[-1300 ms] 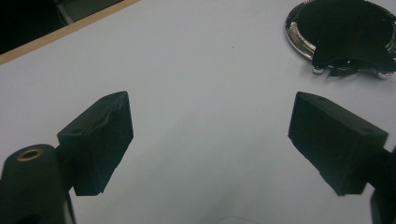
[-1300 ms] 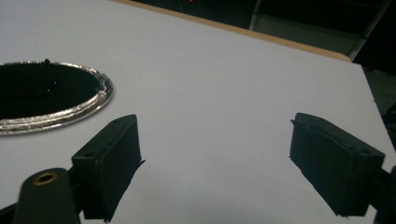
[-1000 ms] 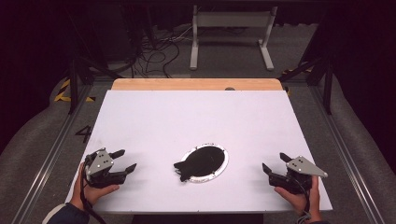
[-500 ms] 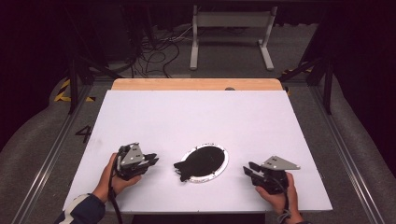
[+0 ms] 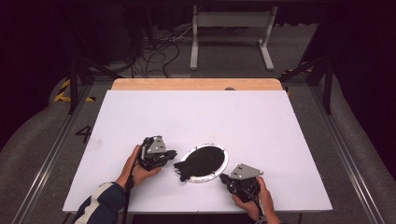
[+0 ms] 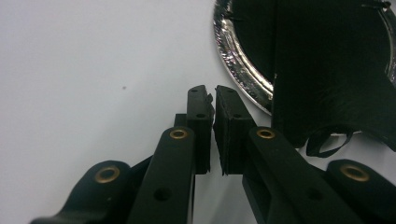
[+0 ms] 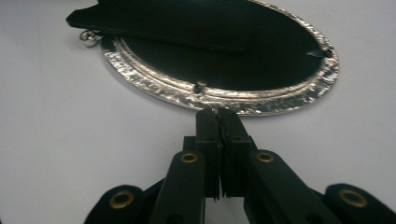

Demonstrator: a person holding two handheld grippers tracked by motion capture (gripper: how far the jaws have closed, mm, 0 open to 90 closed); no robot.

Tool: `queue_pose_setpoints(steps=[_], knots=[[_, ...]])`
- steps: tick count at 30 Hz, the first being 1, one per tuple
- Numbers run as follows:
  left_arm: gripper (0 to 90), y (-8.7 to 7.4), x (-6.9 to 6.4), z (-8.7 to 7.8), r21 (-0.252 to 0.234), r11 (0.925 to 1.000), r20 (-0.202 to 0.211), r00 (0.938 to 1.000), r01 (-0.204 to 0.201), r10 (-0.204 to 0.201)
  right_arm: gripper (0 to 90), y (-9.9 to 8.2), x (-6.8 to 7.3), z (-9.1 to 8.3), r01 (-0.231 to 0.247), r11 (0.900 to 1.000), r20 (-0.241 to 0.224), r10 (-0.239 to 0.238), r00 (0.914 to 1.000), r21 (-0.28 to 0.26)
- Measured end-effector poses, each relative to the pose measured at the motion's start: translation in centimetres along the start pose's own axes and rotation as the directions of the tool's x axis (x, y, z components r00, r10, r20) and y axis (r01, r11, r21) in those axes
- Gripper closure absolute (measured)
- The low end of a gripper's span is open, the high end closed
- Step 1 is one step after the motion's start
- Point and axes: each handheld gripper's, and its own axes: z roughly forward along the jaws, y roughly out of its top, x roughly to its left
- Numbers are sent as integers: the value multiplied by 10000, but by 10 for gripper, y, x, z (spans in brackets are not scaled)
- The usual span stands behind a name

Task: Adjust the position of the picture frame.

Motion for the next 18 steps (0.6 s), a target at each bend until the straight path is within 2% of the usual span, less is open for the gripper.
queue_pose_setpoints(steps=[4,6,8,11,14,18], knots=[[859,2,-3,5,52,10000,146,9999,-69,69,900,2,9,4,224,9997,-7,-224,9997,51],[859,2,-5,7,138,9999,285,9996,-92,89,900,4,12,5,159,9998,-95,-159,9998,71],[859,2,-6,7,189,9998,339,9994,-116,110,900,5,13,7,178,9998,7,-178,9998,65],[851,2,-7,7,172,9998,439,9990,-36,28,892,5,14,8,475,9989,276,-476,9985,55],[882,1,-8,7,199,9998,494,9988,-53,43,897,6,17,9,1005,9949,582,-1009,9932,92],[895,1,-10,7,169,9999,763,9971,13,-26,900,5,13,10,645,9979,460,-643,9969,-20]])
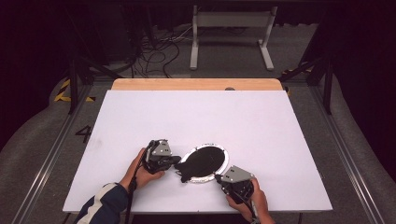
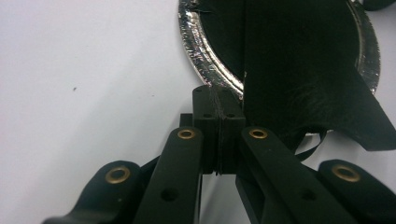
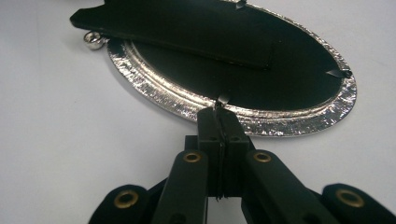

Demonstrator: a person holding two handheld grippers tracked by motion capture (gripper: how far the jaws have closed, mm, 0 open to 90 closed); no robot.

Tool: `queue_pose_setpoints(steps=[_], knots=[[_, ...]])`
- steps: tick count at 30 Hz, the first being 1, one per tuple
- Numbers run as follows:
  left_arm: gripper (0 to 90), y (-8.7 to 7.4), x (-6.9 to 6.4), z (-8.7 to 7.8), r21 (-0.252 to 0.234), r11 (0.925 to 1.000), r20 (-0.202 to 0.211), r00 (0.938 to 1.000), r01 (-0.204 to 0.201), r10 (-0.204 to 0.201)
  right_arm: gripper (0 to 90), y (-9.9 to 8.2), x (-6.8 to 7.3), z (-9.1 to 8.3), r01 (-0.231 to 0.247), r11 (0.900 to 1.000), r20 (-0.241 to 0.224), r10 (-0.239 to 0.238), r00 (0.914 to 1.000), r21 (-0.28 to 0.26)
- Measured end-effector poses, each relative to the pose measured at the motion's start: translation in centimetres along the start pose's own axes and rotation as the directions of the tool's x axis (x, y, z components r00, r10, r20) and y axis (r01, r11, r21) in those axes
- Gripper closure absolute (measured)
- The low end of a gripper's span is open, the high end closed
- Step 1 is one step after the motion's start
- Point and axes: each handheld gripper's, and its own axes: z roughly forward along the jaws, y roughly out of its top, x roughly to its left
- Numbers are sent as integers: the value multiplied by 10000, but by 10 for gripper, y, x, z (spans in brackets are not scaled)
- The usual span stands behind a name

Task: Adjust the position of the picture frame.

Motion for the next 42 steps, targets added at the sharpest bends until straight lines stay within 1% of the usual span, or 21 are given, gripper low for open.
queue_pose_setpoints(steps=[2,3,4,5,7,11,12,14,16,17,21,22,23,24,28,30,32,33,34,38,42], knots=[[895,0,-1,0,38,10000,-17,10000,-51,51,900,0,0,0,25,10000,49,-25,10000,-4],[895,1,-1,-1,135,9995,-9,9996,-286,286,900,0,1,0,221,9998,128,-220,9997,-4],[896,1,-1,-1,146,9994,150,9994,-298,296,900,0,2,0,372,9993,181,-372,9991,1],[891,0,-2,-2,156,9995,317,9992,-263,258,900,0,2,0,383,9993,167,-383,9991,7],[898,0,-2,-2,140,9994,366,9989,-305,299,900,0,0,0,274,9996,90,-273,9996,-12],[899,0,-4,-3,235,9993,330,9990,-305,297,900,-1,-3,0,82,10000,191,-82,9998,-29],[900,0,-5,-3,308,9982,301,9983,-514,504,900,-1,-5,0,79,10000,155,-79,9998,-8],[900,1,-8,-4,400,9972,240,9978,-627,617,900,0,-5,0,28,10000,148,-28,9999,3],[900,0,-12,-5,482,9946,126,9958,-915,910,900,0,-6,1,-34,10000,122,34,9999,23],[900,0,-13,-6,502,9951,129,9963,-849,844,900,0,-7,1,-108,9999,94,108,9999,12],[900,-4,-10,-7,329,9983,440,9979,-482,467,900,1,-10,2,-237,9997,-29,238,9997,31],[900,-4,-10,-7,329,9983,440,9979,-482,467,900,2,-10,2,-225,9997,-37,225,9997,72],[900,-4,-10,-7,260,9993,577,9980,-270,254,900,3,-11,3,-282,9995,-50,283,9996,119],[900,-5,-9,-7,239,9995,626,9979,-187,172,900,3,-12,4,-295,9995,-61,296,9995,110],[900,-7,-8,-8,196,9997,774,9969,-120,104,900,6,-17,7,-491,9987,-207,494,9986,133],[900,-8,-9,-9,147,9999,857,9963,18,-31,900,7,-18,8,-532,9985,-200,535,9984,155],[900,-9,-8,-9,115,9999,870,9962,-29,19,900,8,-19,9,-569,9982,-179,573,9982,182],[900,-9,-8,-10,119,9999,862,9963,-43,33,900,8,-20,10,-740,9971,-208,744,9970,173],[899,-10,-9,-10,82,10000,906,9959,45,-52,900,8,-22,11,-851,9963,-240,855,9961,146],[897,-12,-7,-12,60,9999,1078,9941,148,-153,900,12,-20,13,-677,9974,-36,678,9977,234],[895,-14,-7,-12,33,9997,1067,9939,260,-262,900,13,-24,15,-831,9963,-87,833,9965,220]])
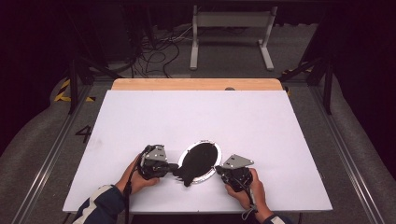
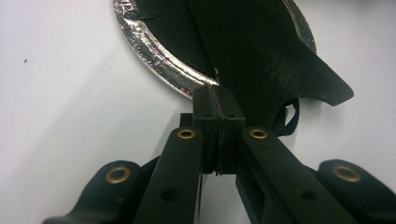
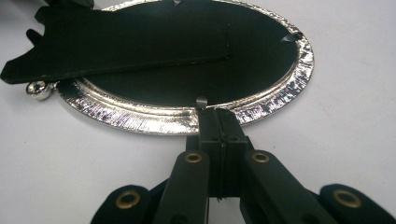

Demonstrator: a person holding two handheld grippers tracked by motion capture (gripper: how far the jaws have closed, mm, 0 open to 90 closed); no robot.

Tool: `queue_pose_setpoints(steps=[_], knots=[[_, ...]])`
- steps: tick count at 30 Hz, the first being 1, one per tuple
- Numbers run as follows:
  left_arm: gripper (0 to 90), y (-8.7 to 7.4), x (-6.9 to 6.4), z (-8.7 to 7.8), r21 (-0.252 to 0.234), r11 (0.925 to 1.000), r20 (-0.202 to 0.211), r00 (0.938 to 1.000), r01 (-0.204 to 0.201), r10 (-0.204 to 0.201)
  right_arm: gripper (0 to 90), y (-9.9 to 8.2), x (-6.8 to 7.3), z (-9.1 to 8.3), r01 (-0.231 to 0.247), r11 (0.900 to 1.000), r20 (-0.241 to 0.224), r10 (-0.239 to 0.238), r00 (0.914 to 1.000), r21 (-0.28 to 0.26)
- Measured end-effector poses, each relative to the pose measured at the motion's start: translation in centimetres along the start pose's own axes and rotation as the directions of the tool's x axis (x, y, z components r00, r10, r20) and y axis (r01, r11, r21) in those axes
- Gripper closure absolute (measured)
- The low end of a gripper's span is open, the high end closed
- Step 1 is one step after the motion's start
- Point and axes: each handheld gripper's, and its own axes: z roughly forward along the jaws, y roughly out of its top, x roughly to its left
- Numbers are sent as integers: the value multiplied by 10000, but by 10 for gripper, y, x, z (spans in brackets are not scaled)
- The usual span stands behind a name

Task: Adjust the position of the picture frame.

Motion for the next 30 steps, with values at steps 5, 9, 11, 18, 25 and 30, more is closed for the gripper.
queue_pose_setpoints(steps=[5,9,11,18,25,30], knots=[[894,-2,0,0,-122,9998,-15,9999,149,-150,900,1,-4,2,-59,10000,-74,59,10000,-3],[893,-2,-1,0,-157,9996,41,9997,227,-226,900,3,-5,3,-92,10000,-50,92,9999,19],[894,-2,-3,0,-131,9998,-50,9999,159,-160,900,4,-6,4,-129,9999,-46,129,9999,17],[887,0,-5,4,-241,9995,39,9998,191,-190,900,8,-13,8,-256,9996,234,254,9994,72],[891,7,-10,11,-197,9998,-27,10000,48,-48,900,12,-29,14,-496,9988,264,496,9984,18],[894,12,-13,15,-165,9998,-18,10000,-94,94,900,15,-37,17,-584,9983,277,582,9979,68]])
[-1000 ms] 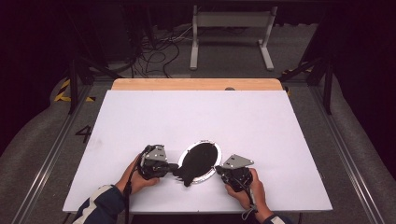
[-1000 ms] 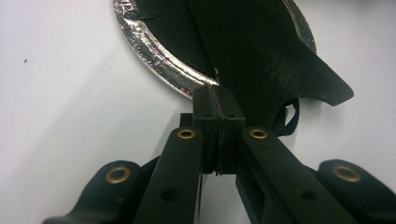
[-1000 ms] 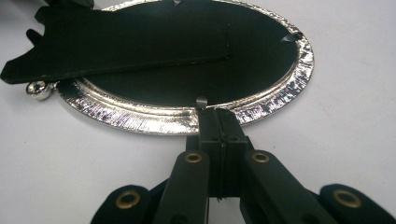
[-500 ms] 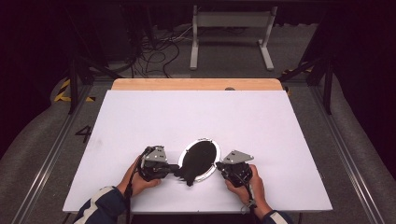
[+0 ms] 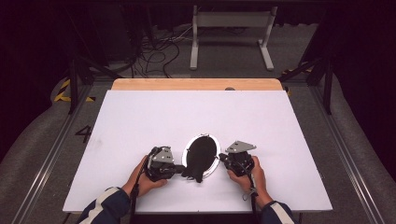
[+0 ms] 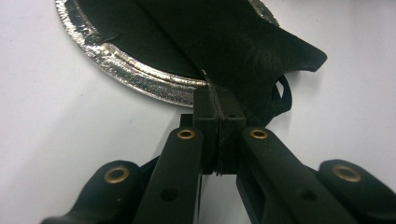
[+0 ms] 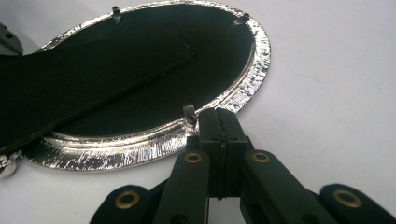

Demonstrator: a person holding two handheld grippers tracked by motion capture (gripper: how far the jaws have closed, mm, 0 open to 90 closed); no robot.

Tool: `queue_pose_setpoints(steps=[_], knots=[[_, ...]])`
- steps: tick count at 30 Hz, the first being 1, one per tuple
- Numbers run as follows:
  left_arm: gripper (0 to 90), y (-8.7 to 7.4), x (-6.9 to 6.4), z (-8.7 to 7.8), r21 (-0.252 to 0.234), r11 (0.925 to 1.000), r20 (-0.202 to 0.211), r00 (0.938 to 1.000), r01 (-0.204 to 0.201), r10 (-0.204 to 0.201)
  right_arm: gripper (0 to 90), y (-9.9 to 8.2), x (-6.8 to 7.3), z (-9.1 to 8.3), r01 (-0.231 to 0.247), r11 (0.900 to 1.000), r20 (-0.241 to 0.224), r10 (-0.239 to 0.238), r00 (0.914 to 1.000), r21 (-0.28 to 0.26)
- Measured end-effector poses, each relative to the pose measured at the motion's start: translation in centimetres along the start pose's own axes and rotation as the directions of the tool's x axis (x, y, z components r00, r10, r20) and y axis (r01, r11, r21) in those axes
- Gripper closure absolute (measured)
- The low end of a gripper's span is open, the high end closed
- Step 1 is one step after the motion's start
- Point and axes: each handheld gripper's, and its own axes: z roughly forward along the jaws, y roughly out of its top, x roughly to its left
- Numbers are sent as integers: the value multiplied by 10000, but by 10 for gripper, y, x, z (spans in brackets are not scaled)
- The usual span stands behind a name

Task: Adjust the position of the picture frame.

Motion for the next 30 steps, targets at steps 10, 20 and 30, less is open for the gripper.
queue_pose_setpoints(steps=[10,20,30], knots=[[898,9,-6,9,98,9997,-159,9996,-242,243,900,4,-12,5,-89,10000,213,89,9997,-22],[898,16,-10,15,193,9992,-329,9988,-349,355,900,7,-21,9,-152,9999,340,153,9993,-44],[898,18,-11,17,225,9987,-436,9980,-449,458,900,9,-23,10,-238,9997,370,239,9990,-17]])
